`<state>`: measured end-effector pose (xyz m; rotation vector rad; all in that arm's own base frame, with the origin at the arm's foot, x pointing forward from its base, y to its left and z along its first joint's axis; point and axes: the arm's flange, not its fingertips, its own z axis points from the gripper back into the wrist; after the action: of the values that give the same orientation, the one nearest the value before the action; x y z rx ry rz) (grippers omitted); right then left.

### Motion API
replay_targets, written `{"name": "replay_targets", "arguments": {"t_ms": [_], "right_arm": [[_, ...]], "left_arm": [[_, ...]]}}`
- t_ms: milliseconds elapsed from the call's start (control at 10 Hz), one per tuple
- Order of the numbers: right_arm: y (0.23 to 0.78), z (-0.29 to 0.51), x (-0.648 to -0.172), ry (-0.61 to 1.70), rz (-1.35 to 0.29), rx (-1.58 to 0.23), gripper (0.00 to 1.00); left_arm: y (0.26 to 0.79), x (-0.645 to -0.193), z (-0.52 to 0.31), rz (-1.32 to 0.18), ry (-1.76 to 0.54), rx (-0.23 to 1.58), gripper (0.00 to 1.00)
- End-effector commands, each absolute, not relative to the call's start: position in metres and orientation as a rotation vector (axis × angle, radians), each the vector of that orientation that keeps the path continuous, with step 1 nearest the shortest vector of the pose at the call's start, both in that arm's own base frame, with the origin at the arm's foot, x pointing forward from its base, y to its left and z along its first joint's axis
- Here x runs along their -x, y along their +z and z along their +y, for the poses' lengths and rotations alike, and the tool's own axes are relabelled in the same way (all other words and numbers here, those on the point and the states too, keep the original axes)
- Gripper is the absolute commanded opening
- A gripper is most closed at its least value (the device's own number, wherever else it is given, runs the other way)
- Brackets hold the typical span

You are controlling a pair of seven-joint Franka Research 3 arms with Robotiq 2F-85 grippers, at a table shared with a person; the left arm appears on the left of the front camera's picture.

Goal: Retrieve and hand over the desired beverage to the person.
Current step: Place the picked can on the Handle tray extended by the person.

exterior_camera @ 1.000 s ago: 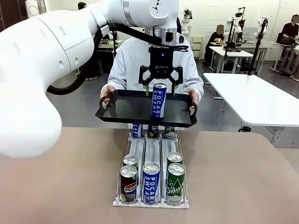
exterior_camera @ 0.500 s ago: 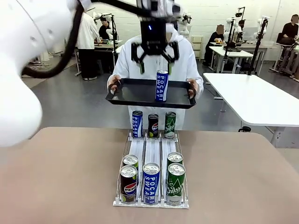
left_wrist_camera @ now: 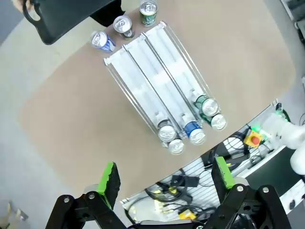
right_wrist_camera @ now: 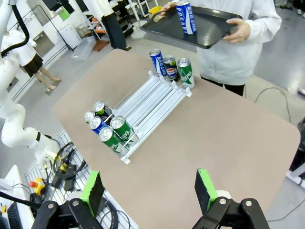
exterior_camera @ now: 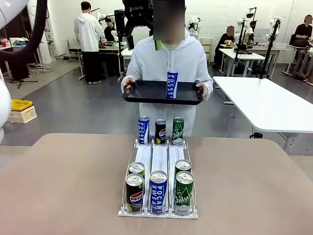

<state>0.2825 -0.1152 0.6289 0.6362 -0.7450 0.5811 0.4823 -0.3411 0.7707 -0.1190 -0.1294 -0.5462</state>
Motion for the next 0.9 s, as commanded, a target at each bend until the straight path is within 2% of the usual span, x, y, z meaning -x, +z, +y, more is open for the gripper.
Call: {"name": "replay_targets", "arguments": {"t_ms": [0,300,800], "right_arm": [[0.629,-0.115,-0.284,0.597,-0.765,-0.667,1.0],[0.629,-0.115,-0.284,0.597,-0.765,-0.667,1.0],[0.629,-0.115,-0.284,0.597,-0.765,-0.667,1.0]], "left_arm": [[0.653,-0.394,-0.262,-0.144,-0.665,0.052,1.0],[0.649,-0.374,-0.231,-0.016,-0.632,-0.036,1.0],[0.619,-0.366,-0.203,0.273,-0.334,-0.124,1.0]]}}
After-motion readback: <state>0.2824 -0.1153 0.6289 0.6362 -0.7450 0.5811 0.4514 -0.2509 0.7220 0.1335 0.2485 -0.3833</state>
